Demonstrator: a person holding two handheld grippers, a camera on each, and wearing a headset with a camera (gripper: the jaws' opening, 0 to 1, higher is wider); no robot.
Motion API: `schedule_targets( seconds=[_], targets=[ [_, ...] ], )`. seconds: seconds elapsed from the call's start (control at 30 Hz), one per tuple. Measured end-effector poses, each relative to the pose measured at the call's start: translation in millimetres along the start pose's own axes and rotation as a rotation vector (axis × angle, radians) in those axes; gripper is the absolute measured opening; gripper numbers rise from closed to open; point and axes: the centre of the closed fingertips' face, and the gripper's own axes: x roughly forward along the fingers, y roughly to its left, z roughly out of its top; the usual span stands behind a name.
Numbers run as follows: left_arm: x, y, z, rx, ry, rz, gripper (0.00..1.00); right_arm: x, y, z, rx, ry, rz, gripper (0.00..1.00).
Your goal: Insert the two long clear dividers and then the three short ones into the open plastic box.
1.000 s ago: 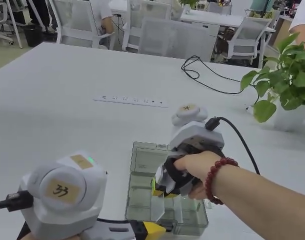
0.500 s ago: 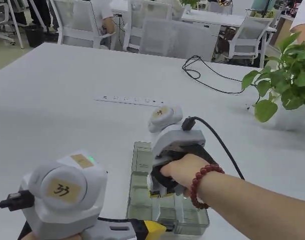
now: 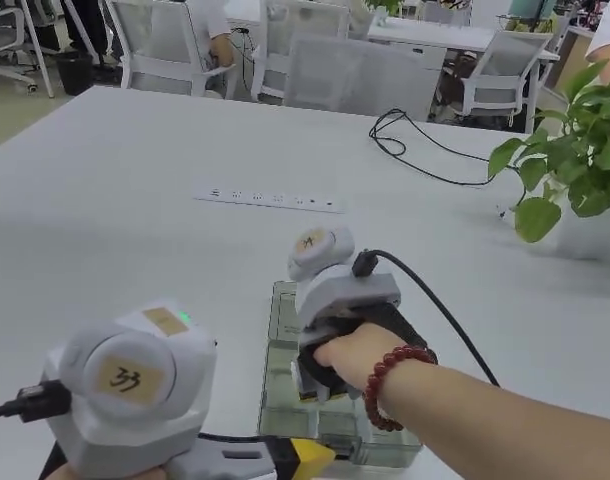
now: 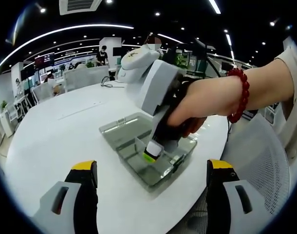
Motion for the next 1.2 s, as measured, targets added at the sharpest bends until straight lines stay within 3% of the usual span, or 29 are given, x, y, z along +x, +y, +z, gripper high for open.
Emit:
schedule_targets(
  seconds=[0.13, 0.47, 0.63, 0.73, 0.93, 1.2],
  targets=[
    [-2.0, 2.0, -0.1, -0.004, -0.005, 0.009, 0.95, 0.1, -0.1, 0.1, 0.005, -0.006, 0.008, 0.08],
    [-6.8, 5.9, -0.1, -0.009, -0.007, 0.032, 0.95, 0.0, 5.4, -0.2, 0.033, -0.048, 0.12, 0.15],
    [-8.3, 4.3, 2.0, -0.003, -0.011, 0.031, 0.95, -6.5, 7.4, 3.4, 0.031, -0.081, 0.147, 0.22],
    [-9.6, 2.3, 3.6, 0.0, -0.014, 0.033, 0.96, -14.4, 11.9, 7.9, -0.019, -0.132, 0.183, 0.25],
    [-10.4, 2.1, 4.5, -0.009, -0.014, 0.046, 0.96, -27.4, 12.2, 4.5, -0.106, -0.158, 0.221, 0.33],
    [-12.1, -1.1, 3.0, -0.017, -0.009, 0.061, 0.96, -44.1, 6.2, -7.4, -0.326, -0.2, 0.265, 0.4]
  ],
)
